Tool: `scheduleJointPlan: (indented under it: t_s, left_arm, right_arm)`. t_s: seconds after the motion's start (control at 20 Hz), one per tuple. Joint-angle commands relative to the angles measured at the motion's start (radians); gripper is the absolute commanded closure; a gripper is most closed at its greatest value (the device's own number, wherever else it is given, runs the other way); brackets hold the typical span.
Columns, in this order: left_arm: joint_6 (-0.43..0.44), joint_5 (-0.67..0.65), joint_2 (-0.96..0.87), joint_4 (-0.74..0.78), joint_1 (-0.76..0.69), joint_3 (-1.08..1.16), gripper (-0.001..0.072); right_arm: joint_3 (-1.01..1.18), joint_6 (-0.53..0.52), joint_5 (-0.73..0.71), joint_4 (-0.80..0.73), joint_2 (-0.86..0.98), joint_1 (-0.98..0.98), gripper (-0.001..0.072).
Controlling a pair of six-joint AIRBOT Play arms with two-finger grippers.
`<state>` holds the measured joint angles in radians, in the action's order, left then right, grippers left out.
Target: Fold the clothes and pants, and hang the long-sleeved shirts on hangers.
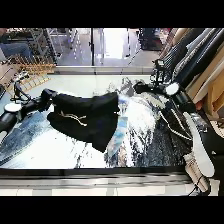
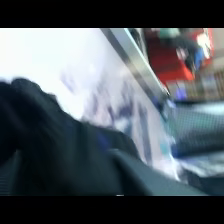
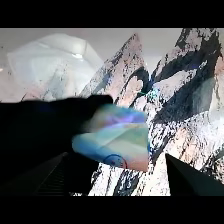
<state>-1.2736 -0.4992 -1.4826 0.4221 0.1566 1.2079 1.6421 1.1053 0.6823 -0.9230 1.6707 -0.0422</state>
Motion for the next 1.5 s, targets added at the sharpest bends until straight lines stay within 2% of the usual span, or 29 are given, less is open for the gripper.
scheduleJointPlan:
  t_s: [0.0, 0.1, 0.2, 0.25, 0.3, 0.4, 0.45, 0.6, 0.8, 0.95, 1.2, 1.25, 1.3, 1.35, 1.4, 1.45]
  left_arm:
    - [0.118, -0.026, -0.090, -0.054, 0.037, 0.081, -0.0006]
    - [0.175, -0.169, -0.064, -0.045, 0.090, 0.087, -0.0005]
    - [0.173, -0.323, -0.047, 0.011, 0.142, 0.087, 0.0004]
    - [0.124, -0.393, -0.048, 0.056, 0.163, 0.087, 0.0004]
    - [0.033, -0.459, -0.053, 0.140, 0.182, 0.087, 0.0005]
    - [-0.124, -0.556, -0.075, 0.342, 0.212, 0.086, 0.0004]
    - [-0.164, -0.590, -0.092, 0.413, 0.220, 0.086, 0.0004]
    - [-0.170, -0.613, -0.147, 0.437, 0.214, 0.086, 0.0004]
    - [-0.186, -0.586, -0.230, 0.435, 0.200, 0.086, 0.0004]
    - [-0.185, -0.558, -0.264, 0.404, 0.200, 0.087, 0.0004]
    - [-0.185, -0.470, -0.290, 0.311, 0.198, 0.087, 0.0004]
    - [-0.185, -0.468, -0.300, 0.292, 0.198, 0.087, 0.0024]
    - [-0.185, -0.468, -0.311, 0.272, 0.198, 0.087, 0.0142]
    - [-0.185, -0.469, -0.321, 0.258, 0.198, 0.087, 0.0310]
    - [-0.185, -0.469, -0.328, 0.249, 0.198, 0.087, 0.0446]
    - [-0.185, -0.468, -0.331, 0.249, 0.199, 0.087, 0.0544]
  right_arm:
    - [-0.002, 0.035, 0.248, -0.005, 0.032, 0.048, 0.0087]
    - [-0.048, 0.048, 0.515, 0.035, 0.033, 0.093, 0.0088]
    - [-0.140, 0.066, 0.668, 0.106, 0.033, 0.097, 0.0095]
    - [-0.195, 0.068, 0.719, 0.151, 0.033, 0.084, 0.0095]
    - [-0.251, 0.074, 0.732, 0.185, 0.032, 0.071, 0.0114]
    - [-0.382, 0.090, 0.715, 0.258, 0.031, 0.050, 0.0141]
    - [-0.462, 0.087, 0.690, 0.298, 0.023, 0.039, 0.0141]
    - [-0.681, 0.032, 0.584, 0.404, -0.046, -0.002, 0.0140]
    - [-0.779, 0.027, 0.466, 0.428, -0.097, -0.088, 0.0139]
    - [-0.779, 0.076, 0.319, 0.431, -0.097, -0.175, 0.0139]
    - [-0.779, 0.159, 0.180, 0.445, -0.097, -0.283, 0.0154]
    - [-0.779, 0.178, 0.148, 0.445, -0.097, -0.295, 0.0203]
    - [-0.779, 0.198, 0.120, 0.451, -0.097, -0.309, 0.0257]
    - [-0.779, 0.204, 0.108, 0.462, -0.097, -0.322, 0.0304]
    - [-0.779, 0.204, 0.108, 0.468, -0.097, -0.339, 0.0360]
    - [-0.779, 0.204, 0.103, 0.467, -0.097, -0.356, 0.0442]
